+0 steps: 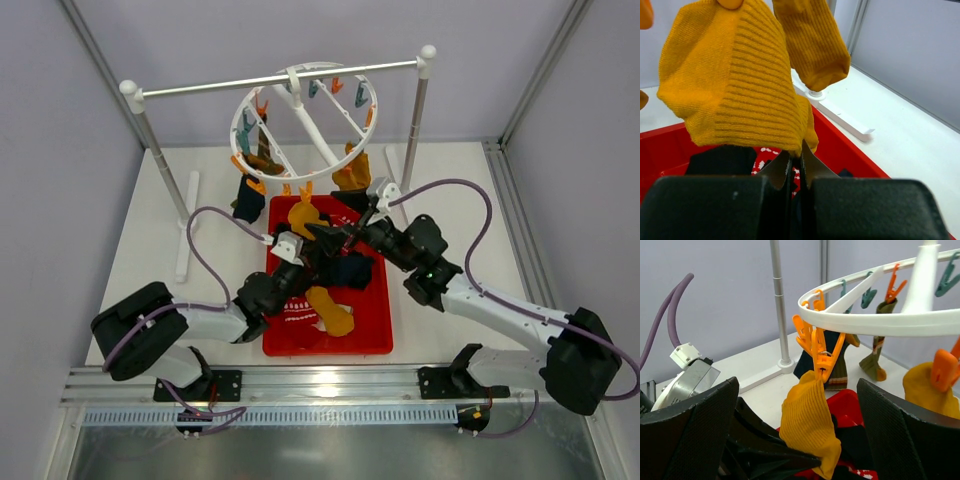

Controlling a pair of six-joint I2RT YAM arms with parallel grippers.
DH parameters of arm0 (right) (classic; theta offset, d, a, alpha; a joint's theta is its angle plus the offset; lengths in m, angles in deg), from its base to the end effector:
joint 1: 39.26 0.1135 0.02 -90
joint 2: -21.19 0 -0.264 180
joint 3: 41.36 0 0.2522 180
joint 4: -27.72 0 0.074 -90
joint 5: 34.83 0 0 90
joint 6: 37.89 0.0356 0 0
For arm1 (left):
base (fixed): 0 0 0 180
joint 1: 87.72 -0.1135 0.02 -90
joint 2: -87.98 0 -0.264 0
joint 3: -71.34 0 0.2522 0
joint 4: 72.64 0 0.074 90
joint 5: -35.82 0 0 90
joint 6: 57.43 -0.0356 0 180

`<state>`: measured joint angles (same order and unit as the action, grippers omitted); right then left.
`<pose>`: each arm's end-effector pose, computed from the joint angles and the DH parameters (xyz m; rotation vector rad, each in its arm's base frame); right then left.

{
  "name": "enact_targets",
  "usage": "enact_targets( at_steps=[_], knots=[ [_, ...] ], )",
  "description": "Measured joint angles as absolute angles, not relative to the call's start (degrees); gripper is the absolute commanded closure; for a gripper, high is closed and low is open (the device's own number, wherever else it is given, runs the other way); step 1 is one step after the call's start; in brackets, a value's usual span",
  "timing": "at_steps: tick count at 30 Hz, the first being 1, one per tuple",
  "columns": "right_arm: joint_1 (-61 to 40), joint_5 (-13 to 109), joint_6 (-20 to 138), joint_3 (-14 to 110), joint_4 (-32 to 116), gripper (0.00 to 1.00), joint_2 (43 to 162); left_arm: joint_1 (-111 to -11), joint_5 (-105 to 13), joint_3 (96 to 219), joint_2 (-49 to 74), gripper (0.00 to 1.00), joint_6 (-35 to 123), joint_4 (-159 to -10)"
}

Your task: Remove the socks clipped to the hanger

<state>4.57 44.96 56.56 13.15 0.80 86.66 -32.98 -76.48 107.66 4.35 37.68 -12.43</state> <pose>0.1852 0.1866 0.3357 -0.5982 1.2027 0.8322 0.1646 -0.2094 0.2144 0.2633 1.3644 -0.6140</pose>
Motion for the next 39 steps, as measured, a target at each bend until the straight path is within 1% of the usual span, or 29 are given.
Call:
enact_targets(
  at_steps=[10,15,17,20,21,23,24,26,27,29,30,31,33,36,38,39],
  knots=[
    [8.37,49.07,56.30,21.74,0.77,0.00,98.23,-32.98,-75.45,105.09,8.13,1.00,38.16,-12.43],
    [8.64,51.40,55.86,24.67,0.75,0.00,101.72,-32.98,-75.17,104.89,8.52,1.00,38.16,-12.43],
    [8.64,52.26,55.55,25.37,0.66,0.02,102.53,-32.98,-75.10,104.89,8.52,1.00,38.16,-12.43],
    [8.61,53.20,55.20,26.46,0.29,0.11,103.60,-32.98,-75.02,104.89,8.52,1.00,38.16,-12.43],
    [8.64,53.44,55.03,26.92,0.10,0.15,104.04,-32.96,-74.95,104.89,8.52,1.00,38.18,-12.43],
    [8.64,53.68,54.70,27.82,-0.21,0.20,104.87,-32.98,-74.91,104.89,8.52,1.00,38.16,-12.43],
    [8.64,53.79,54.55,28.32,-0.23,0.28,105.35,-32.98,-74.89,104.89,8.52,1.00,38.18,-12.43],
    [8.64,53.96,54.05,29.37,-0.43,0.38,106.47,-32.98,-74.71,104.87,8.52,1.00,38.20,-12.43],
    [8.64,54.01,53.92,29.72,-0.47,0.55,106.90,-32.98,-74.67,104.87,8.52,1.00,38.27,-12.43],
    [8.64,54.11,53.54,30.40,-0.47,0.70,107.84,-32.98,-74.54,104.71,8.57,1.00,38.35,-12.43],
    [8.64,54.42,53.48,30.66,-0.43,0.83,108.24,-32.98,-74.51,104.54,8.63,1.00,38.35,-12.40],
    [8.64,54.88,53.30,30.90,-0.41,0.88,108.56,-32.98,-74.51,104.32,8.72,1.00,38.35,-12.40],
    [8.64,55.43,53.43,31.25,-0.41,0.93,109.00,-32.98,-74.51,103.99,8.87,1.00,38.38,-12.45],
    [8.64,56.13,53.39,31.27,-0.52,0.93,109.09,-32.98,-74.51,103.66,9.14,1.00,38.40,-12.45],
    [8.64,56.30,53.35,31.27,-0.60,0.91,109.09,-32.98,-74.49,103.53,9.31,1.00,38.42,-12.45],
    [8.64,56.39,53.35,31.27,-0.67,0.85,109.09,-32.98,-74.49,103.53,9.38,1.00,38.48,-12.45]
  ],
)
